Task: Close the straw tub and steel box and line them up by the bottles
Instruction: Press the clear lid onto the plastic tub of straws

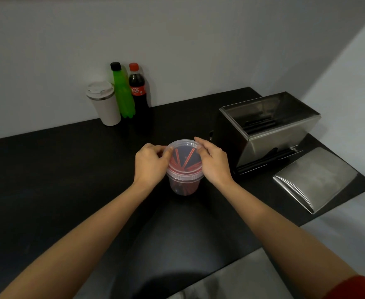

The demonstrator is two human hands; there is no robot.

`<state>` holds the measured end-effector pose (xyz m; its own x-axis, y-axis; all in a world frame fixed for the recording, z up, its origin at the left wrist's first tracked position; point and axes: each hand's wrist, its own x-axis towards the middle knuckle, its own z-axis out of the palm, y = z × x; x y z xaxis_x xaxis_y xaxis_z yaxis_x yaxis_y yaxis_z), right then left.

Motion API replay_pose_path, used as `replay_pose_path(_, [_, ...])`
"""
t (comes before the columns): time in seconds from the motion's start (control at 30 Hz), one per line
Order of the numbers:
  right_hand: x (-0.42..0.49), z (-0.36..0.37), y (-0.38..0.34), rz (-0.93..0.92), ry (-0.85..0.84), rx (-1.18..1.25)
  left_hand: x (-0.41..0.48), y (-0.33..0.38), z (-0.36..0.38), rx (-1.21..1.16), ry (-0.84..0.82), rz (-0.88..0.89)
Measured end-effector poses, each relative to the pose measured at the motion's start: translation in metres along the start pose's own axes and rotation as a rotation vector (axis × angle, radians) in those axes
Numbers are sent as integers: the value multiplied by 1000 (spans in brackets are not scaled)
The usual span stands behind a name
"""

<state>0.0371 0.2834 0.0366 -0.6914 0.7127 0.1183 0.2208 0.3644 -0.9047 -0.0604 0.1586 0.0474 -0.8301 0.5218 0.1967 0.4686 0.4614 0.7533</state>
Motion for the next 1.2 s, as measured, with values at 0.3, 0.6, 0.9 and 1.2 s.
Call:
replay_pose_path(0.3, [-5, 2, 6, -81, 42, -23, 0, -1, 6, 66, 58, 55])
replay_pose_path(0.6, [-7, 1, 5, -54, 22, 25, 0, -5, 8, 21, 51, 43])
replay_pose_path(0.9, [0, -3, 3, -8, -47, -27, 0, -4, 8, -171, -40, -129])
replay_pose_path(1.2, [7, -9, -1, 25, -69, -10, 14, 2, -2, -185, -90, -106])
